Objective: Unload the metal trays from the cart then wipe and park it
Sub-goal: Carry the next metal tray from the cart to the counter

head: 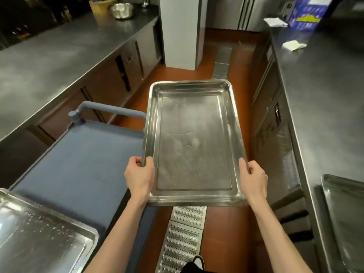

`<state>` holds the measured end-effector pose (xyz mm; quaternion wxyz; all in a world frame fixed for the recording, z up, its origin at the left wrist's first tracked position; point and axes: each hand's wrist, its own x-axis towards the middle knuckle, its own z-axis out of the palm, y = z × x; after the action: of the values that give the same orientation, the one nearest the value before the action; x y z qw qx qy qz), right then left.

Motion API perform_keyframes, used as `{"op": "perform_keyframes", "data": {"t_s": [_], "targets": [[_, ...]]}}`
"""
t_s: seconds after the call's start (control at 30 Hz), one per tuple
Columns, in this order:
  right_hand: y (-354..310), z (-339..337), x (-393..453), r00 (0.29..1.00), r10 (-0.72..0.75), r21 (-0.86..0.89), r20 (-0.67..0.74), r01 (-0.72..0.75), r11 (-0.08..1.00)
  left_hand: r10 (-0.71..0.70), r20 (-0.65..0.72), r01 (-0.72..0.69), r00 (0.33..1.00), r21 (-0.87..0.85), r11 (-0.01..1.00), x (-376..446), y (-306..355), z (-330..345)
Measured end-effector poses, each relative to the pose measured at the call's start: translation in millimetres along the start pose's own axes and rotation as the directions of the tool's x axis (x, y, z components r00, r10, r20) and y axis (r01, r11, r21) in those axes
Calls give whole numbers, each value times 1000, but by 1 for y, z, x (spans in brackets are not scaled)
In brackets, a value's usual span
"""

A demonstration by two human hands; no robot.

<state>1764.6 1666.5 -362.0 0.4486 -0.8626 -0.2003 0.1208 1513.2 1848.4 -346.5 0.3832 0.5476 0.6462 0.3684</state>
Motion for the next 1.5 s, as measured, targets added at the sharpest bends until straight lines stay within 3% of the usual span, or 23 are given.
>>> {"op": "perform_keyframes", "data": {"t_s": [0.43,0.7,1.07,1.5], "targets": [[53,-54,41,971,121,9,-206,-122,992,74,217,-86,973,51,995,-3,51,122],[78,-67,62,883,235,9,-406,-253,967,160,414,-195,896,43,980,10,89,202],[80,-67,71,676,394,166,-623,-378,911,283,653,-358,702,-21,934,31,140,308],[116,-126,37,384,524,298,-760,-511,806,320,872,-435,371,-141,889,-60,170,394]]}}
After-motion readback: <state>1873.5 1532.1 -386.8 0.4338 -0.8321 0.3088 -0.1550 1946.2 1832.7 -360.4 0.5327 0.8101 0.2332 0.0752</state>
